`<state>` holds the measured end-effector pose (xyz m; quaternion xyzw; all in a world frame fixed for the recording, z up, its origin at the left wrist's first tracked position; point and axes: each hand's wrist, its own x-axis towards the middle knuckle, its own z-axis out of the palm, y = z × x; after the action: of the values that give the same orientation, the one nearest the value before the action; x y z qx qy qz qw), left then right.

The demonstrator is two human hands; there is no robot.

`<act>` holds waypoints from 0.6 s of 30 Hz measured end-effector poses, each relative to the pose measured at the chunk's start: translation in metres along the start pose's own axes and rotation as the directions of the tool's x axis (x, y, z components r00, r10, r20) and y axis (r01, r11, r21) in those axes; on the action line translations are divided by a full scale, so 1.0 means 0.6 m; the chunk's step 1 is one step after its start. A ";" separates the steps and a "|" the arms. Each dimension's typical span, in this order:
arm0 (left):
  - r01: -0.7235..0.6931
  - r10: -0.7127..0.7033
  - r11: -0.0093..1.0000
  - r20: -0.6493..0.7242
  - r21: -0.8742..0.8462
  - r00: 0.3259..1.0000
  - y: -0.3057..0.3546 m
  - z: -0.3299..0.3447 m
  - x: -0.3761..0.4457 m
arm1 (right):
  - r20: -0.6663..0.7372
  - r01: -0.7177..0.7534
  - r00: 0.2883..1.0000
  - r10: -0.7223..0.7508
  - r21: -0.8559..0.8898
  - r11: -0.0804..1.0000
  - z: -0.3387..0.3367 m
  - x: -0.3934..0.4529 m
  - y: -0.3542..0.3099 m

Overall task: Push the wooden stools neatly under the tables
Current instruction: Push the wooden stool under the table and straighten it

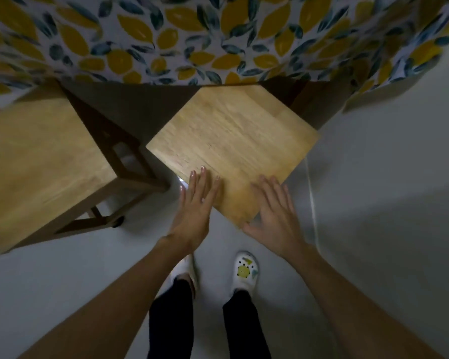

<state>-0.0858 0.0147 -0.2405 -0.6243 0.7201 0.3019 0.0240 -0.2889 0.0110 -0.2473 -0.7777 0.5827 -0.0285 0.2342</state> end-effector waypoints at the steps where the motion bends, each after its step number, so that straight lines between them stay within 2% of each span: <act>1: -0.016 0.015 0.997 0.015 0.081 1.000 0.000 0.012 0.005 | 0.008 0.052 0.999 -0.052 -0.035 0.998 0.013 0.006 0.011; 4: -0.049 0.043 0.985 0.038 0.163 0.998 -0.008 0.033 0.015 | 0.043 0.153 0.988 -0.151 -0.061 0.986 0.036 0.017 0.025; 6: -0.097 0.107 0.966 -0.026 0.241 0.994 -0.018 0.040 0.021 | 0.028 0.175 0.984 -0.174 -0.072 0.982 0.042 0.021 0.026; 10: -0.130 0.173 0.878 -0.051 0.461 0.984 -0.032 0.045 0.037 | -0.007 0.225 0.974 -0.226 -0.056 0.973 0.060 0.030 0.032; 15: -0.221 0.292 0.818 -0.054 0.531 0.955 -0.055 0.031 0.070 | -0.032 0.256 0.965 -0.259 -0.062 0.965 0.062 0.041 0.050; 18: -0.230 0.327 0.820 -0.100 0.524 0.940 -0.053 0.028 0.085 | -0.035 0.285 0.957 -0.288 -0.077 0.955 0.050 0.055 0.073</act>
<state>-0.0736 -0.0237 -0.2883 -0.5090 0.8564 0.0436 0.0746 -0.3077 -0.0189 -0.2989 -0.8609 0.4697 -0.0593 0.1865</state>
